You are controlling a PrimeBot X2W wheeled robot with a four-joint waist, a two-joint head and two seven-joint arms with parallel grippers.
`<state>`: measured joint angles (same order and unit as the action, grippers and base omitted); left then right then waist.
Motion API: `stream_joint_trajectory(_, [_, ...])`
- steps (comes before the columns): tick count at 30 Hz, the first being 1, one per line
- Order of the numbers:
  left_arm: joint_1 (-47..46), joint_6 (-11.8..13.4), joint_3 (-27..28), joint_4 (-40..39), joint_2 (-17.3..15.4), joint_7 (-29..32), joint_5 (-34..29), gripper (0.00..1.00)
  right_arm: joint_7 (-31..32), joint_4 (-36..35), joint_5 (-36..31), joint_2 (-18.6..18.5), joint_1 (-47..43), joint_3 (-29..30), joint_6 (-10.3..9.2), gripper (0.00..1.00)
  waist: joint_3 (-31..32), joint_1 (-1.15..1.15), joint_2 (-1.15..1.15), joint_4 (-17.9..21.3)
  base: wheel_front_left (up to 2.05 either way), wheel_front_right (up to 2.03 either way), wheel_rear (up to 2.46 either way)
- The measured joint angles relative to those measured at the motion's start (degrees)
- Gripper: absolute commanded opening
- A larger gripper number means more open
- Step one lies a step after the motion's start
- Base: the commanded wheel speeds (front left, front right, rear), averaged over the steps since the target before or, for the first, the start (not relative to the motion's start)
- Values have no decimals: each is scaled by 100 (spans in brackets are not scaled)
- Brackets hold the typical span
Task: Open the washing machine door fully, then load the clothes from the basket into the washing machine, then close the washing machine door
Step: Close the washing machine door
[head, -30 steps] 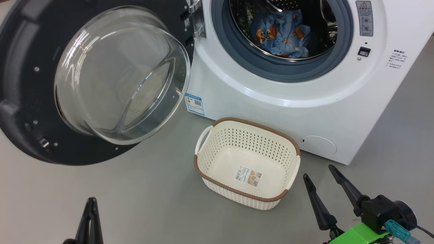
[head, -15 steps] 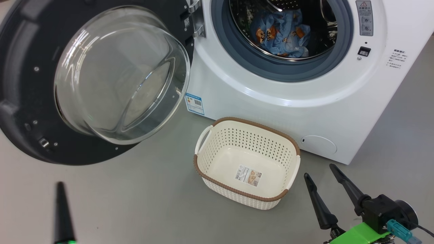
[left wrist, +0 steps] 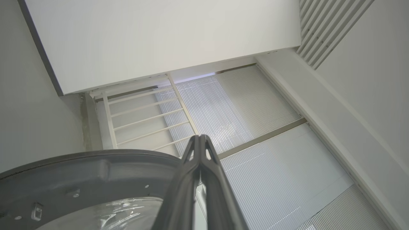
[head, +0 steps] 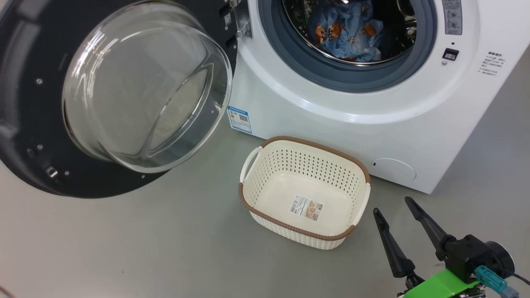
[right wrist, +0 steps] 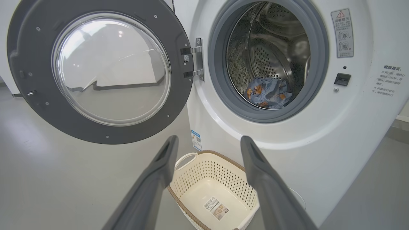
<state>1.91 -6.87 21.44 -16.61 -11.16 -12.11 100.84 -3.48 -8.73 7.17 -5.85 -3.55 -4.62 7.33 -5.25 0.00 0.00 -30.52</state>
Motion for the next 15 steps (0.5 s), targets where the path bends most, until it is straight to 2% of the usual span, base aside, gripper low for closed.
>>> stream_joint_trajectory(7, [-960, 16, 654, 1305, -1053, 550, 670, 0, 97, -68, -5, -110, 12, 0, 0, 100, -151, 0, 0, -16, 0, 0, 0])
stream_joint_trajectory(13, [-1936, 276, 498, 2616, -1783, 1166, 996, 0, 140, -133, -5, -189, 155, -10, 0, 100, -314, 0, 0, -31, 0, 0, 0])
stream_joint_trajectory(15, [-2093, 325, 425, 2818, -1860, 1277, 1039, 0, 140, -146, -5, -197, 155, -11, 0, 100, -341, 0, 0, -34, 0, 0, 0])
